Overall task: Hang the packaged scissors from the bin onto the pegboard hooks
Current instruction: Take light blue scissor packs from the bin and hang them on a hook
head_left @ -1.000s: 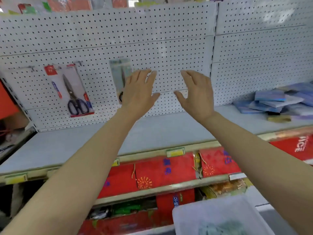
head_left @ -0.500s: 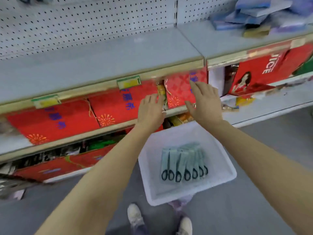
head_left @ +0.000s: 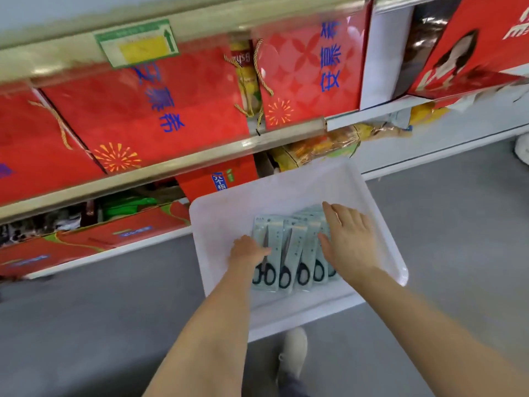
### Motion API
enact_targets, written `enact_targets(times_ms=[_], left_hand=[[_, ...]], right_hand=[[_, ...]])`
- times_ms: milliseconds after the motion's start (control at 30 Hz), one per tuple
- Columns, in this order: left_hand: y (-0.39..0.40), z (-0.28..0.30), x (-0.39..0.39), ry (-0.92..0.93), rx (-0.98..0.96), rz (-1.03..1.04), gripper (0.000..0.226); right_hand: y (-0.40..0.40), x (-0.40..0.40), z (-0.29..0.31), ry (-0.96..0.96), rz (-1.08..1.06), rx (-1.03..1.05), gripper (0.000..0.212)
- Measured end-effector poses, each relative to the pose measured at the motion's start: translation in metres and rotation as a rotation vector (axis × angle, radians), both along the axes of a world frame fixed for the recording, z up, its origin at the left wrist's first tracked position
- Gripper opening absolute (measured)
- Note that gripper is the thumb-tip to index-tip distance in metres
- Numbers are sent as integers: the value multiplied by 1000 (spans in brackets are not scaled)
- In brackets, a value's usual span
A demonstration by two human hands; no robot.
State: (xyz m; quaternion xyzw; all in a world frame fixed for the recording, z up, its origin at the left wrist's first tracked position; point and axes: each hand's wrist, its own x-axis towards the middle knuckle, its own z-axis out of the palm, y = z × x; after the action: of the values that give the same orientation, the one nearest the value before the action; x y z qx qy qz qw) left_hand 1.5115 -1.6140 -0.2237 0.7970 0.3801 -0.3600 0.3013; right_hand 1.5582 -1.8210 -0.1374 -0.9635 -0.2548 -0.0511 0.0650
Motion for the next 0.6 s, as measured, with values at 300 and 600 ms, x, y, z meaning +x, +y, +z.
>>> enact_targets(times_ms=[300,600], left_hand=[[-35,-23,4,38,259,-25,116],[13,-10,-14,-409,108,124,18]], right_hand=[[-5,-25,-48,113,-60,-6,65],[30,-45,-81,755,-535,189,58]])
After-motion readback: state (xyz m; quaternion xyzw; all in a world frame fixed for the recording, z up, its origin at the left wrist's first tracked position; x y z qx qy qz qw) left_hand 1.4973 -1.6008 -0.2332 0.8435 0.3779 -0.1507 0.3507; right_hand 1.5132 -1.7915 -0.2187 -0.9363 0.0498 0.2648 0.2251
